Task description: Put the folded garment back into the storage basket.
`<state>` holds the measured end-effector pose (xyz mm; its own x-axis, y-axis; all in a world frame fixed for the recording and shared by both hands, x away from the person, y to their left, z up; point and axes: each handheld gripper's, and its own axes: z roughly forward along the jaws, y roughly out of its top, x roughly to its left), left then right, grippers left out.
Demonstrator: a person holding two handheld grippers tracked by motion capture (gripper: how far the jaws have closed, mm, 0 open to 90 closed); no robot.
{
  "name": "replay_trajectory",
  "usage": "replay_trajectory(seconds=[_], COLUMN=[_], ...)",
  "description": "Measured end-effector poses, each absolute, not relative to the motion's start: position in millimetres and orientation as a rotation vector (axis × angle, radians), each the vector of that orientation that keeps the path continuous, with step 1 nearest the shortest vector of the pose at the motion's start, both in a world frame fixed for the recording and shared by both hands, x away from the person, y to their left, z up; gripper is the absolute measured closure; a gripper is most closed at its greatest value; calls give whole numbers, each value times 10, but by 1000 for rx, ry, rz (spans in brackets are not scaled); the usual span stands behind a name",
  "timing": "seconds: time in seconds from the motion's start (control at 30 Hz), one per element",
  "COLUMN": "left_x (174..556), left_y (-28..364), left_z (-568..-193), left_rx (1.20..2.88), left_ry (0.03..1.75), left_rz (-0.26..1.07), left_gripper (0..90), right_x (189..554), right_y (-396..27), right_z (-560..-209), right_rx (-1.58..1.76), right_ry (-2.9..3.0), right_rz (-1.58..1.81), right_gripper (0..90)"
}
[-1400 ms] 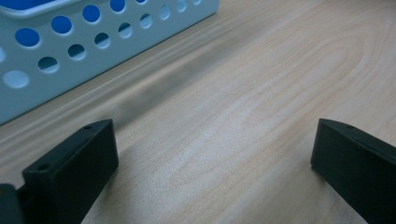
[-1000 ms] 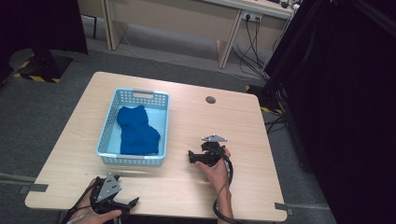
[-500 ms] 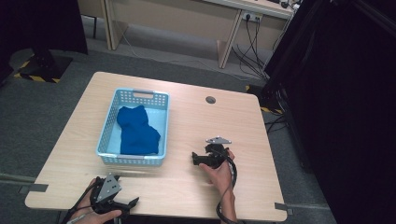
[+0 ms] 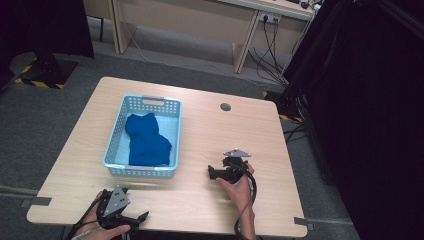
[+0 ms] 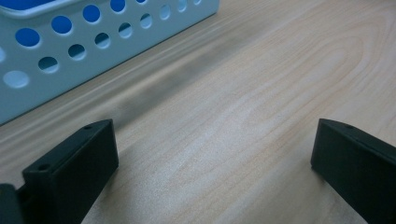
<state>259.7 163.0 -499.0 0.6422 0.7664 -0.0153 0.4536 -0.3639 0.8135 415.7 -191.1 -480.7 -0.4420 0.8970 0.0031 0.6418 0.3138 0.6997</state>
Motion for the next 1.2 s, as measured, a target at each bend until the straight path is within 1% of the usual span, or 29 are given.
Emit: replay_trajectory(seconds=[1.2], left_x=[2597], left_y=[1629], left_z=[-4990], left_rx=[2018], left_ry=[952], left_rz=[470], left_gripper=[0], right_x=[3887], right_y=[-2108], right_z=[-4804], right_rx=[1387], right_ry=[2185], right_rz=[892], right_gripper=[42])
